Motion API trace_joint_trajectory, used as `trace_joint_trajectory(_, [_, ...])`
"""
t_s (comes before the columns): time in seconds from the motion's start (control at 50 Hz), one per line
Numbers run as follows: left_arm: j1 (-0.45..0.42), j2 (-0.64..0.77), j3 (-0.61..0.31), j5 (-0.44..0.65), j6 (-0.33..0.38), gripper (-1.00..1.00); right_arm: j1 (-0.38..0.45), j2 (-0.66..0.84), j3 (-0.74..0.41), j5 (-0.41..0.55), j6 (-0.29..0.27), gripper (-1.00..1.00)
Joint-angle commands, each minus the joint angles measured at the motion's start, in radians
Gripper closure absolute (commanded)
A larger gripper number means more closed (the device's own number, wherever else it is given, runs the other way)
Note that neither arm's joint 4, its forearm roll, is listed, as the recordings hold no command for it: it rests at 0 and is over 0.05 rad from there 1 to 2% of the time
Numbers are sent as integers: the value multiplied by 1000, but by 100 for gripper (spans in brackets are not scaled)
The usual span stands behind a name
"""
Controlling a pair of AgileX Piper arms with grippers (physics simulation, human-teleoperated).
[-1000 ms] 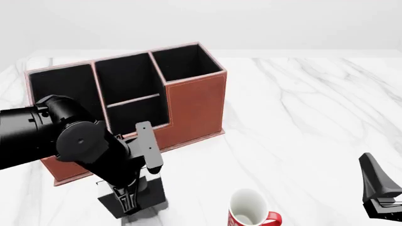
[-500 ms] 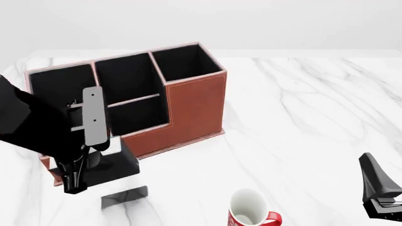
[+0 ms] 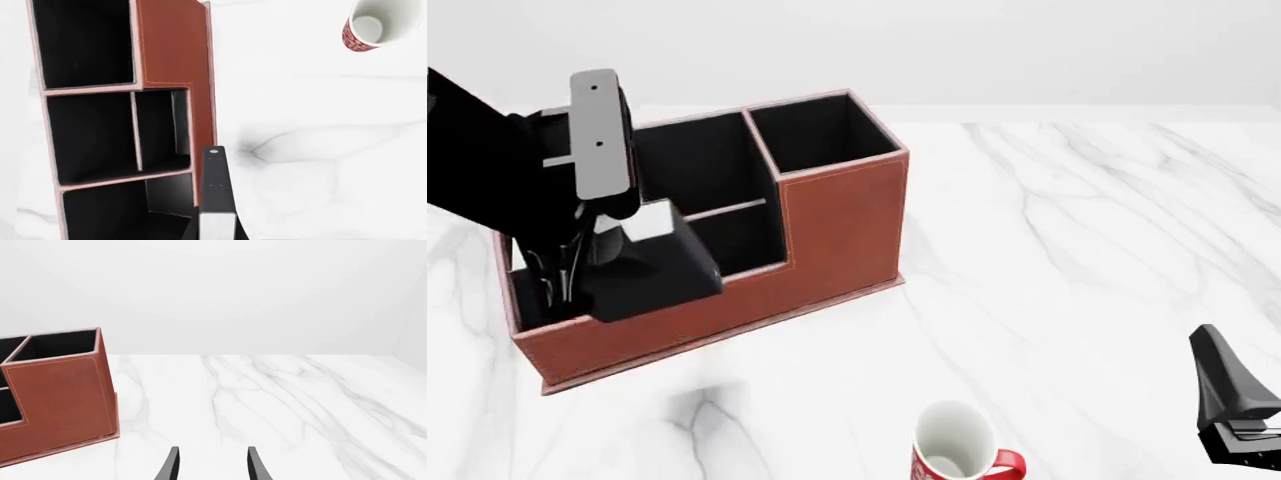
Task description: Pick up the book and place it in the front compartment of the caddy.
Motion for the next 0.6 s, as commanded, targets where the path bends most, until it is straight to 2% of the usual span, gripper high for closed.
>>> trace_joint_trajectory(0.02, [19, 49, -120, 26, 30, 100, 0, 0, 1, -1, 0, -100])
trace_joint_trajectory(0.38, [84, 119, -247, 26, 93, 100, 0, 0, 1, -1, 0, -100])
trace_joint_trajectory(0.6, [99, 183, -326, 26, 100, 100, 0, 0, 1, -1, 0, -100])
